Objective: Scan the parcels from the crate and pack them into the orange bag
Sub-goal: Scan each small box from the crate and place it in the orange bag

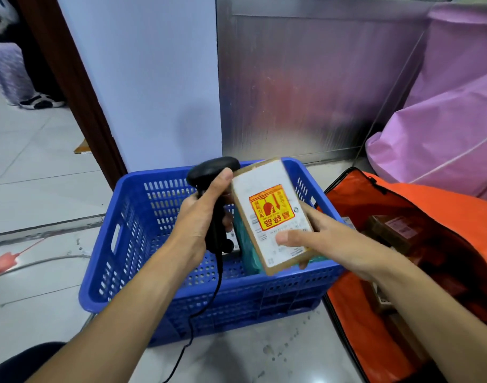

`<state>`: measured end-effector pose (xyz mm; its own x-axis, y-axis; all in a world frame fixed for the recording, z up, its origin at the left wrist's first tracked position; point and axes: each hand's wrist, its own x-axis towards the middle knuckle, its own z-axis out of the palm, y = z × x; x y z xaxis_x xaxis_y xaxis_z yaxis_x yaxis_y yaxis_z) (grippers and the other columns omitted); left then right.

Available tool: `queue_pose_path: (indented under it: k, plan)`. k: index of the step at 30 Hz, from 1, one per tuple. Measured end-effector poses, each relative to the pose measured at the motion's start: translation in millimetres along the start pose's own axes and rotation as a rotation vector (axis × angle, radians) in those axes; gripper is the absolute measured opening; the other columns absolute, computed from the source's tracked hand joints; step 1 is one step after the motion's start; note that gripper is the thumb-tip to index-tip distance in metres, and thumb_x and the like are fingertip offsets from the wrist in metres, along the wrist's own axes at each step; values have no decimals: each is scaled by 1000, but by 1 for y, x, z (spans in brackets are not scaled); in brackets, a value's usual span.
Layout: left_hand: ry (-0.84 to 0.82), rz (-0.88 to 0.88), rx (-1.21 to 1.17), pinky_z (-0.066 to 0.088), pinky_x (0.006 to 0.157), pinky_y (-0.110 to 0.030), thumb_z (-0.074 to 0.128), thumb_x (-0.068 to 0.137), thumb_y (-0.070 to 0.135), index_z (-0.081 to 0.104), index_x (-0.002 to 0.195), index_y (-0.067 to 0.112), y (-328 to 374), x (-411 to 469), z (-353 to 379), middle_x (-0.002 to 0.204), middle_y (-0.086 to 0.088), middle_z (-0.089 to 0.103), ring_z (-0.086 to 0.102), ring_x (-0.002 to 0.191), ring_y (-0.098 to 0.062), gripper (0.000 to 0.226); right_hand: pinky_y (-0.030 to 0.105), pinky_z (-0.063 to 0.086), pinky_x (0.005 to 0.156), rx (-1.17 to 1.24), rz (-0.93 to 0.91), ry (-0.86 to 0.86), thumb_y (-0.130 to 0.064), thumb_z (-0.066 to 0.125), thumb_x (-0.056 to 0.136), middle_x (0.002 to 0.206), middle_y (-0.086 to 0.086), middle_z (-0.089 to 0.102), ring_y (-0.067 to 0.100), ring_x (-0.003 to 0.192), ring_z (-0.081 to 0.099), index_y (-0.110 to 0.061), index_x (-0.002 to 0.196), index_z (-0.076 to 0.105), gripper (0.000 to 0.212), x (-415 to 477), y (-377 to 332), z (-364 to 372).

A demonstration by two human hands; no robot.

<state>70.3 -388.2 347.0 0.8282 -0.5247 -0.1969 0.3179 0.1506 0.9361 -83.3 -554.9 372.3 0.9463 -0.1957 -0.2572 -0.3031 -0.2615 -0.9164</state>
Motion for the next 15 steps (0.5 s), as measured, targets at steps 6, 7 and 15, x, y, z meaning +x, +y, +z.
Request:
queue_pose_path:
  k: [6, 7, 15]
  plan:
    - [-2, 9, 91, 44, 48, -27, 88, 65, 47, 70, 109, 6, -4, 1, -1, 74, -7, 64, 50, 49, -15, 63, 41, 59, 92, 100, -82, 202, -37, 83, 74, 117, -5, 77, 17, 105, 75, -35, 145, 51, 78, 7, 11, -22]
    - [-4, 1, 86, 43, 48, -27, 88, 66, 45, 70, 111, 5, -5, 2, -1, 73, -8, 61, 49, 49, -15, 63, 36, 61, 85, 223, -90, 302, -35, 84, 70, 114, 0, 78, 16, 99, 77, -25, 140, 56, 76, 11, 12, -25]
    - [-26, -49, 151, 44, 47, -27, 84, 76, 45, 71, 110, 3, -17, -1, 7, 72, 1, 75, 47, 50, -15, 56, 33, 63, 77, 401, -58, 668, -39, 69, 96, 100, 4, 80, 14, 85, 76, -12, 115, 69, 33, 22, 15, -40]
